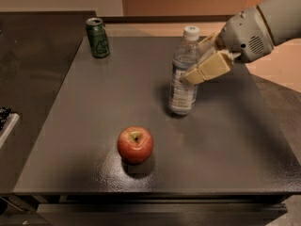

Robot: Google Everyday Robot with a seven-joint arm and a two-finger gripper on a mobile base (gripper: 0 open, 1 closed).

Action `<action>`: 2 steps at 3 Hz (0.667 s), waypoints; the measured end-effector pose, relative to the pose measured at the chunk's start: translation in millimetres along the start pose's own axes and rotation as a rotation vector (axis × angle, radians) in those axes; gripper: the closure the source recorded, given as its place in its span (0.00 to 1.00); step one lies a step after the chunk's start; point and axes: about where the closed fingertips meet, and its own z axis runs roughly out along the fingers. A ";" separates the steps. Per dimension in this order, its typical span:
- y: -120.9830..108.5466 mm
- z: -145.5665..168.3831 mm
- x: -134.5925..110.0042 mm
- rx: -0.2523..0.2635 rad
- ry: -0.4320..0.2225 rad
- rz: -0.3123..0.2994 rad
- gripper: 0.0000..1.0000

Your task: Move blue plastic bottle near apple

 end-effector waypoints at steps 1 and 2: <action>13.8 4.5 3.1 -0.031 -0.001 -0.009 1.00; 26.6 11.3 4.6 -0.061 -0.003 -0.024 1.00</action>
Offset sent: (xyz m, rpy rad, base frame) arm -0.0395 0.0148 -0.0165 0.0150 0.0285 0.0981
